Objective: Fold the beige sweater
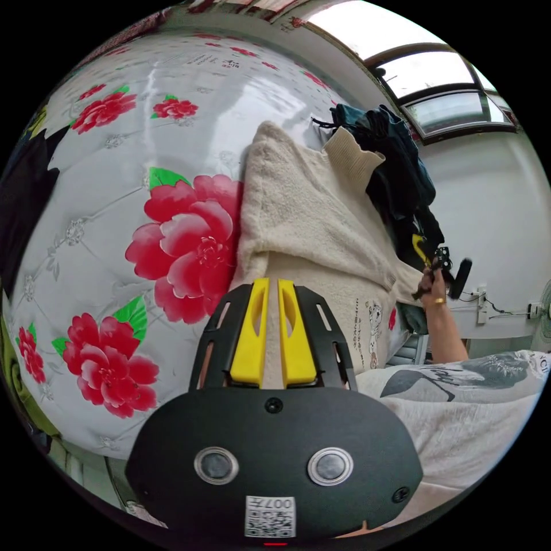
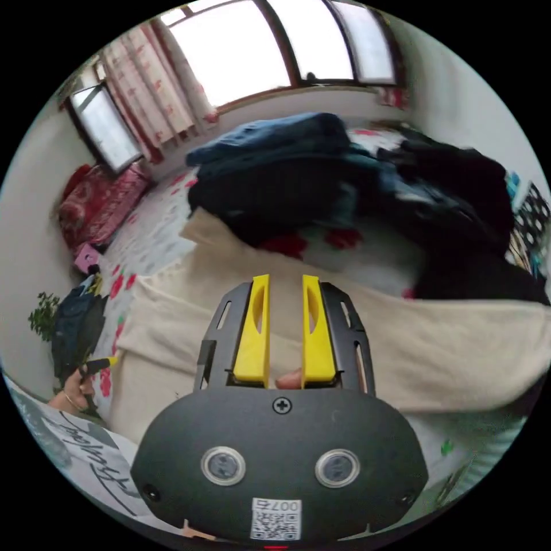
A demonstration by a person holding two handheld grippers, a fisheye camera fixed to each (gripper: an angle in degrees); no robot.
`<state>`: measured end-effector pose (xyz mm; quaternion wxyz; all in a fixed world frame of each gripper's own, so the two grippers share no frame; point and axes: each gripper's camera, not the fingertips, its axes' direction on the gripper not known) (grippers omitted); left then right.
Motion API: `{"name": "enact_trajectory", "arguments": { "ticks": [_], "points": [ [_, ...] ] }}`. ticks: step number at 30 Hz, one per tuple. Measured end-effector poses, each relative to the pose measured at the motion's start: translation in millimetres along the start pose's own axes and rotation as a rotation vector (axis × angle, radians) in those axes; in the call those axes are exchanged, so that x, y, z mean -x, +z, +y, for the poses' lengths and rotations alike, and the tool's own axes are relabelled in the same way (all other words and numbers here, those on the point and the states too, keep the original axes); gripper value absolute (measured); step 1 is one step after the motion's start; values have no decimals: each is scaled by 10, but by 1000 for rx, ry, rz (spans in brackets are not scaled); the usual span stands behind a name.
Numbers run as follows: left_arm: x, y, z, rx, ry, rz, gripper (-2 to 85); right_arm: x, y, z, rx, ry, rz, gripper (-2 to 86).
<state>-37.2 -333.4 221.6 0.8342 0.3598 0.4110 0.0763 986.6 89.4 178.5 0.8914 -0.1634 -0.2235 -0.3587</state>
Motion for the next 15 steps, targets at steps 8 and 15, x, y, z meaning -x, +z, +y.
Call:
{"name": "enact_trajectory", "arguments": {
  "ticks": [8, 15],
  "points": [
    [-82, -31, -35, 34, 14, 17, -5, -1680, -1649, 1457, -218, 609, 411, 82],
    [-87, -224, 84, 8, -37, -1, -8, -2086, -1842, 1282, -250, 615, 507, 48]
  ]
}}
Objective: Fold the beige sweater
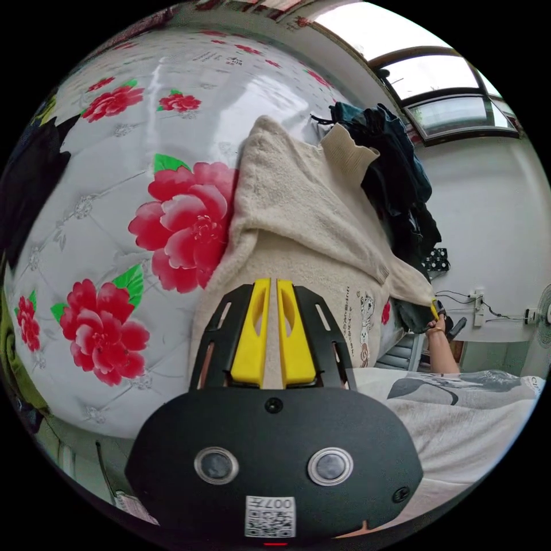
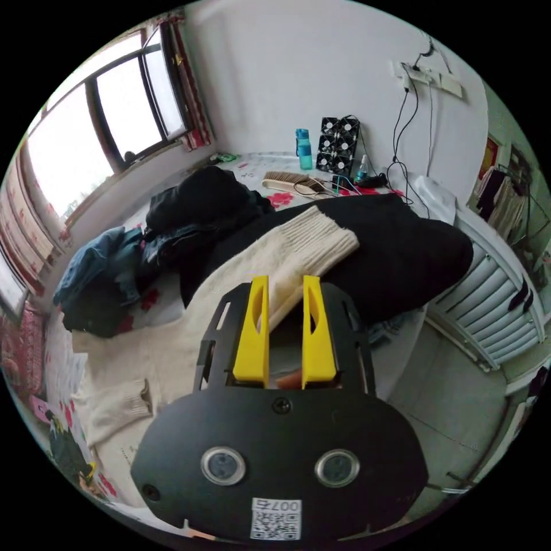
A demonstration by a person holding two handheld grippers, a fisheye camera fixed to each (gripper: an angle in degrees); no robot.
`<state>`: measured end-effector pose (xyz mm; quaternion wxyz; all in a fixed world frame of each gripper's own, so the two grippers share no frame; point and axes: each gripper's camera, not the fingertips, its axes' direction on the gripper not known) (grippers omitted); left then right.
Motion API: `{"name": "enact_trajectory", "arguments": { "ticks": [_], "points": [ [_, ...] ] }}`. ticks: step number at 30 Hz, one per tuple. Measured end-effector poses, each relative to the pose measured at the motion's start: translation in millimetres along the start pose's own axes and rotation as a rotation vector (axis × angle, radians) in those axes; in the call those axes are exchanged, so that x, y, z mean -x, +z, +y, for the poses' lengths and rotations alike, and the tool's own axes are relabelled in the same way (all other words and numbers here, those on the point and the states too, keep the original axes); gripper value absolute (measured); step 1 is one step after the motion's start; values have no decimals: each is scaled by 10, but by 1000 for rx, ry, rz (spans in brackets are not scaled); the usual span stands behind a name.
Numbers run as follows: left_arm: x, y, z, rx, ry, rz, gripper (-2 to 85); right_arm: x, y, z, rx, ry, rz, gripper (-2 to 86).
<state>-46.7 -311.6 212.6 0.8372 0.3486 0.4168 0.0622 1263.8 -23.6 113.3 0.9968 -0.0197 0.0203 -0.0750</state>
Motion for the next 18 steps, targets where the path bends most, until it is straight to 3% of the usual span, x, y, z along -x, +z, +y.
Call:
{"name": "enact_trajectory", "arguments": {
  "ticks": [6, 10, 14, 18],
  "points": [
    [152, -255, 322, -40, -77, -32, -9, 97, 288, -158, 80, -50, 57, 9],
    [325, -370, 604, -76, -173, -13, -9, 417, -33, -316, -43, -135, -243, 2],
    [395, -424, 761, -105, -214, 14, -8, 1520, -604, -179, -147, -509, -607, 3],
    [394, -497, 892, -140, -208, 23, -1, 2580, -916, 438, -114, -837, -889, 11]
  ]
}}
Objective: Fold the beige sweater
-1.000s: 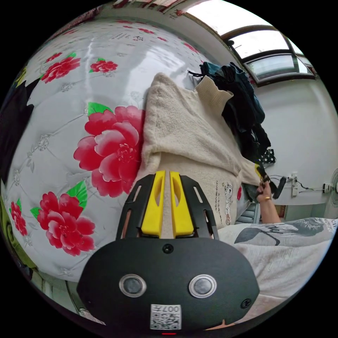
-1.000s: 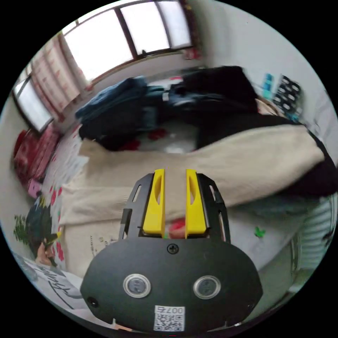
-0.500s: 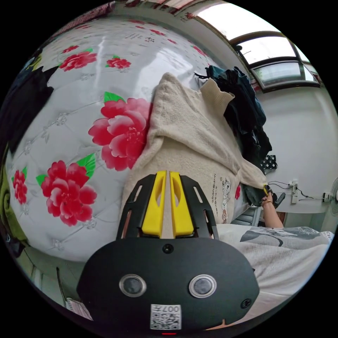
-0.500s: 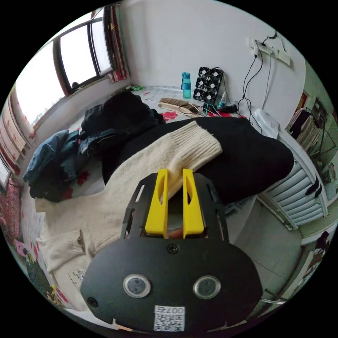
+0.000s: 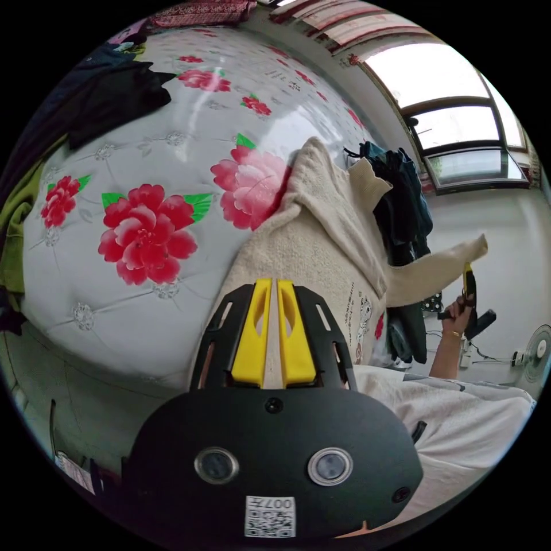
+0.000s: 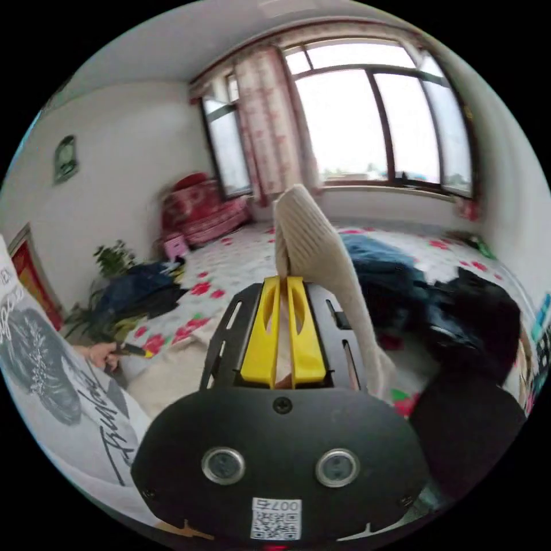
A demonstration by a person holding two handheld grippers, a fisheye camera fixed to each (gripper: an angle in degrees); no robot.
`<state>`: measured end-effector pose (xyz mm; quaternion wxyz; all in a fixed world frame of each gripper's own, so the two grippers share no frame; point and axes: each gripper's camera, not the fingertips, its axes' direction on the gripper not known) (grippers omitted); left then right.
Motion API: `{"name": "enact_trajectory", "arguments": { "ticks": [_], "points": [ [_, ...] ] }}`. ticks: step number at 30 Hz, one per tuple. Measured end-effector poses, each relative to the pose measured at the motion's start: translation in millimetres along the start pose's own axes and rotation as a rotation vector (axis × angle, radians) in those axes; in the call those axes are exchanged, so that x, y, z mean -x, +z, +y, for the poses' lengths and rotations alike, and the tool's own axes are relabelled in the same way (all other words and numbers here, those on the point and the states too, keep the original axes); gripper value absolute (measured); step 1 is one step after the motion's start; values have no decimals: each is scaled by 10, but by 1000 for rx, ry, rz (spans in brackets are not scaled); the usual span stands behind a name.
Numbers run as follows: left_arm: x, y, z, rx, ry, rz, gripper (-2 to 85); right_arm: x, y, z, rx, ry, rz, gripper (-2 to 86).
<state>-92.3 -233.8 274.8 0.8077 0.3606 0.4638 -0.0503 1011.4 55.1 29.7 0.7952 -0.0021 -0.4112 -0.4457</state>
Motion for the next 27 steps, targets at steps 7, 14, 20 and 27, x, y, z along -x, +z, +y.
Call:
{"name": "enact_trajectory", "arguments": {
  "ticks": [7, 14, 20, 27],
  "points": [
    [207, -339, 357, -55, 25, -55, 46, 1243, 1486, 621, 561, -140, -357, 58],
    [711, -489, 890, 23, -4, -118, 82, 468, 571, 1715, 747, 192, -96, 84],
    [663, -211, 982, 216, 178, -221, 107, -28, -237, 2527, 884, 492, 10, 96],
    [532, -68, 639, 433, 315, -101, 1, 59, 187, 2815, 1009, 520, -211, 50]
  ]
}}
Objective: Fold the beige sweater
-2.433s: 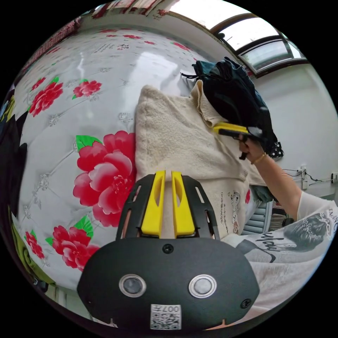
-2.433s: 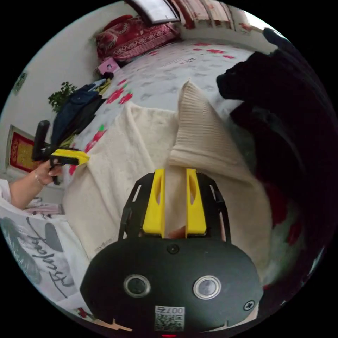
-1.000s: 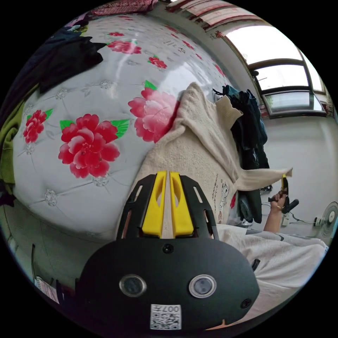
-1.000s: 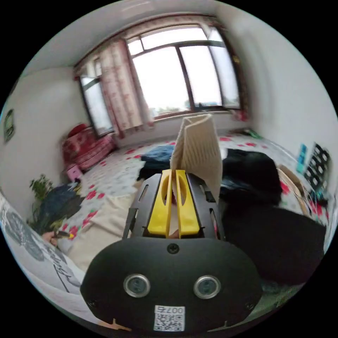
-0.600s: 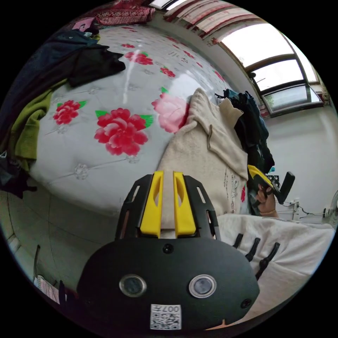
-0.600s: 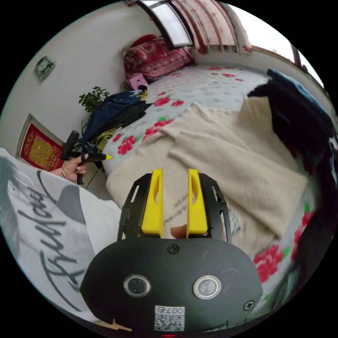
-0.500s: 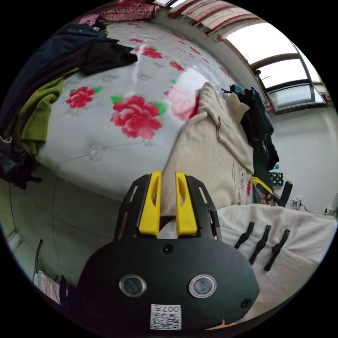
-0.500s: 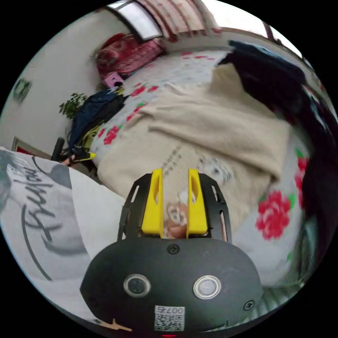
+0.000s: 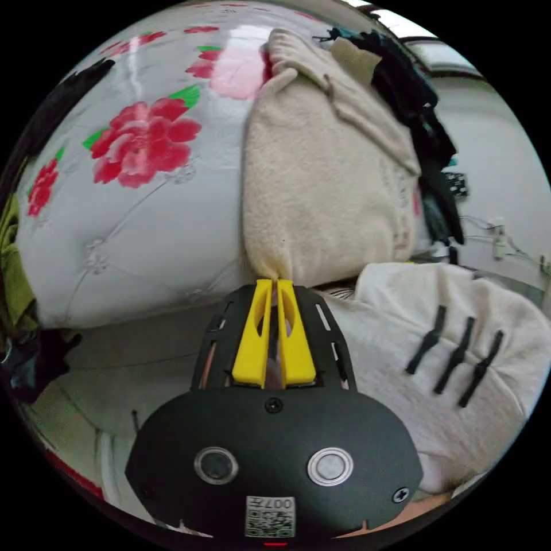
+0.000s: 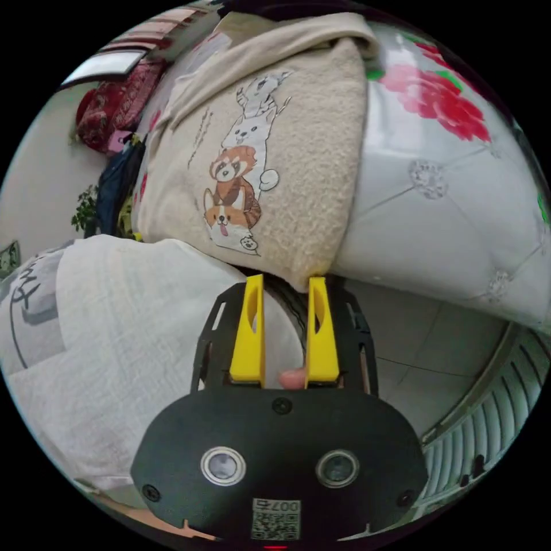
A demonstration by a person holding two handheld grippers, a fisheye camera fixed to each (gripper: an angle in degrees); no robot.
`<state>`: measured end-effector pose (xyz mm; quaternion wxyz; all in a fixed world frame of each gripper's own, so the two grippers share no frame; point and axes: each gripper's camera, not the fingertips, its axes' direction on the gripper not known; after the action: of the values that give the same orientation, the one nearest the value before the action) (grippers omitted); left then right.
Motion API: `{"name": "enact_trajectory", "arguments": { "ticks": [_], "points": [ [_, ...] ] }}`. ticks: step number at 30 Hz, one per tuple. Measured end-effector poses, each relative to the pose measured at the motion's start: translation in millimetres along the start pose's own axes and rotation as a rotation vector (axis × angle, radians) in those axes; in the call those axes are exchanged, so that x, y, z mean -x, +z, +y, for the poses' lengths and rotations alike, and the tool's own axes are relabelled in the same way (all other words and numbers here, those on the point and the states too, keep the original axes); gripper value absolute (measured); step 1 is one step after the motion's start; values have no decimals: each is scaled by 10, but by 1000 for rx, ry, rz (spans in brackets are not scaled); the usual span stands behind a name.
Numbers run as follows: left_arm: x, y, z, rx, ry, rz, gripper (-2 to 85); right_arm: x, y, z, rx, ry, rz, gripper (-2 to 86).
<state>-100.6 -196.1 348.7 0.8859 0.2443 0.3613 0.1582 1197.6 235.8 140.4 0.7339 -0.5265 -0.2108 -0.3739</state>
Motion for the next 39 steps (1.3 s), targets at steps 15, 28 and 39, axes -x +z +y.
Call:
{"name": "enact_trajectory", "arguments": {
  "ticks": [15, 28, 39],
  "points": [
    [437, -1252, -962, -727, -202, 654, 20, -279, -1939, -508, -699, -19, -345, 26],
    [246, -886, -1260, -531, -176, 212, 81, -172, -1565, -830, -536, 50, 44, 87],
    [-336, -553, -2579, -330, 20, -19, 64, 119, -1502, -2047, -398, -6, 216, 62]
  ]
}}
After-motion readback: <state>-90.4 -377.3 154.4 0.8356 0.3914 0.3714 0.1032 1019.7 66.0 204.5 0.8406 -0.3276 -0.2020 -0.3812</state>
